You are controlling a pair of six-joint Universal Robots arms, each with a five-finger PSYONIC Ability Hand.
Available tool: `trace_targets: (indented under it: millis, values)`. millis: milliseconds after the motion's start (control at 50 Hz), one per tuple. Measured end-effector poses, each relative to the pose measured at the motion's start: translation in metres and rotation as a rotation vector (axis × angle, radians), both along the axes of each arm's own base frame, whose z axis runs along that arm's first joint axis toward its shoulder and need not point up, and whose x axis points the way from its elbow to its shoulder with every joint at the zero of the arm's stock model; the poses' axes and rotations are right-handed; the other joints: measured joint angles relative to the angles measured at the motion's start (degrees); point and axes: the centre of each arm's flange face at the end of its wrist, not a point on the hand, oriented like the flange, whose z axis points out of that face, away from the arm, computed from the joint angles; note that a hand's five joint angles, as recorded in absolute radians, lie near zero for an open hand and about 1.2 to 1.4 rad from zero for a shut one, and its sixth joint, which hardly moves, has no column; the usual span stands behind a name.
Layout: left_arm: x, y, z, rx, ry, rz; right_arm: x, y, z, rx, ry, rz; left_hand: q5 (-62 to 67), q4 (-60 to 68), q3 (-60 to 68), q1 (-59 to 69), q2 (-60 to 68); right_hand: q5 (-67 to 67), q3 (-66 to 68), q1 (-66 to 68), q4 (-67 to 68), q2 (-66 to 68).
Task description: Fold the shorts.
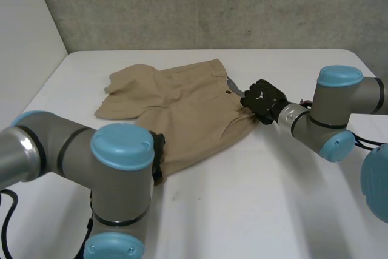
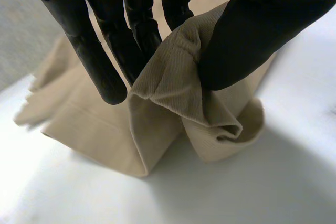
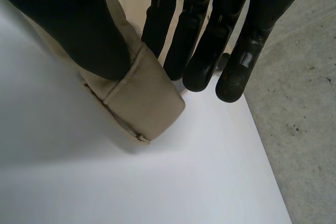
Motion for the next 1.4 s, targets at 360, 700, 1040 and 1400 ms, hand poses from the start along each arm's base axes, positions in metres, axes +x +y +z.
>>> trace_targets:
  millis: [360,700,1040,1400]
  values:
    - [0.033,0.032,0.068,-0.072,-0.187,-0.082,-0.064,0.101,0.08,0.532,0.19,-0.099,0.0,0.0,0.0,0.0,0.0,1.3,0.0,0.0,0.0,0.0]
    - [0.053,0.073,0.092,-0.008,-0.331,-0.29,-0.103,0.18,0.111,0.639,0.294,-0.106,0.0,0.0,0.0,0.0,0.2,1.4,0.0,0.0,0.1,0.0]
    - [-0.023,-0.114,0.065,-0.568,-0.297,-0.151,-0.061,0.066,0.09,0.22,0.103,-0.373,0.0,0.1,0.1,0.0,0.3,3.0,0.0,0.9,0.1,0.0]
    - [-0.088,-0.198,0.007,-0.845,-0.194,-0.276,-0.019,-0.032,0.053,-0.321,0.067,-0.485,-46.7,-48.7,-48.3,-50.2,-49.1,-40.2,-44.9,-38.6,-17.4,-45.4]
